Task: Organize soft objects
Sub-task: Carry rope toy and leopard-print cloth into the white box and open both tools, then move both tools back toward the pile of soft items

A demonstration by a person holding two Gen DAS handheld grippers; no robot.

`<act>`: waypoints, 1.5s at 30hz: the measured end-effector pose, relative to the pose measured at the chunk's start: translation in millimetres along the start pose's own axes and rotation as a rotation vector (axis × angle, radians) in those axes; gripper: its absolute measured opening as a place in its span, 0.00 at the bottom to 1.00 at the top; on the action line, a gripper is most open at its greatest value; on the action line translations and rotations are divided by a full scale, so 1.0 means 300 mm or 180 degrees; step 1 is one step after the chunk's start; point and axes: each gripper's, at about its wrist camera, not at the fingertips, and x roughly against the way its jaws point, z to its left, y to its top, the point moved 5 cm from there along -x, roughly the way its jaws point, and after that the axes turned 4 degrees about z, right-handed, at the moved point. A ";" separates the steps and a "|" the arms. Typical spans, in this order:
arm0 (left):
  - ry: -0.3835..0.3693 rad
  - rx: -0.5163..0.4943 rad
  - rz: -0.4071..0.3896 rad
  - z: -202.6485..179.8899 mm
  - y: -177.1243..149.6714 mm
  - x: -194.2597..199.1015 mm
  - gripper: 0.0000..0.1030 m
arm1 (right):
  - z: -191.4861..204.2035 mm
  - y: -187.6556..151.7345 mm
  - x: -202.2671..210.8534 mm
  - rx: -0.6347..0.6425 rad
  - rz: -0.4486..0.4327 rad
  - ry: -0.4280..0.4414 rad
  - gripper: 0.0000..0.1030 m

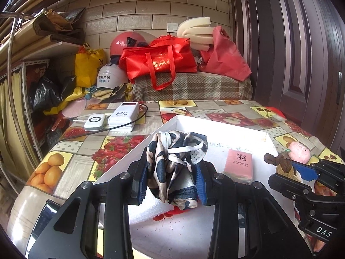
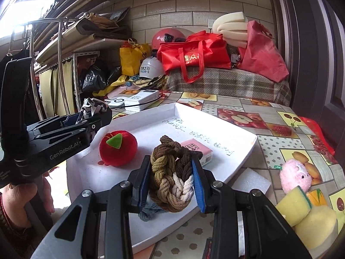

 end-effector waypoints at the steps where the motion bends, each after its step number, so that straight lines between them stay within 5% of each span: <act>1: 0.0006 -0.0023 0.0011 -0.003 0.003 -0.009 0.35 | 0.012 0.005 -0.011 0.0010 0.0012 0.0023 0.35; 9: -0.0093 0.0026 0.0310 0.010 0.009 -0.097 0.35 | 0.075 0.031 -0.104 0.0054 0.0212 0.0112 0.35; 24: -0.0067 0.0024 0.0233 0.018 0.015 -0.079 0.36 | 0.061 0.033 -0.100 -0.0003 0.0169 0.0056 0.36; 27: 0.0036 0.0050 0.0201 0.028 0.020 -0.071 0.37 | 0.056 0.034 -0.101 -0.0023 0.0170 0.0051 0.44; 29: 0.0107 0.0072 0.0165 0.034 0.022 -0.063 0.41 | 0.055 0.033 -0.099 -0.0026 0.0167 0.0021 0.58; 31: 0.0190 0.0094 0.0103 0.042 0.024 -0.051 0.51 | 0.054 0.033 -0.097 -0.0031 0.0158 0.0000 0.89; 32: 0.0247 0.0112 0.0060 0.047 0.027 -0.042 0.57 | 0.052 0.034 -0.096 -0.0035 0.0148 -0.0025 0.90; 34: 0.0321 0.0150 -0.0040 0.056 0.028 -0.022 0.91 | 0.051 0.035 -0.095 -0.0036 0.0143 -0.0047 1.00; 36: 0.0394 0.0176 -0.0136 0.064 0.030 -0.002 1.00 | 0.049 0.034 -0.097 -0.0039 0.0155 -0.0075 1.00; 45: 0.0415 0.0190 -0.0173 0.069 0.029 0.008 1.00 | 0.044 0.032 -0.097 -0.0042 0.0157 -0.0088 1.00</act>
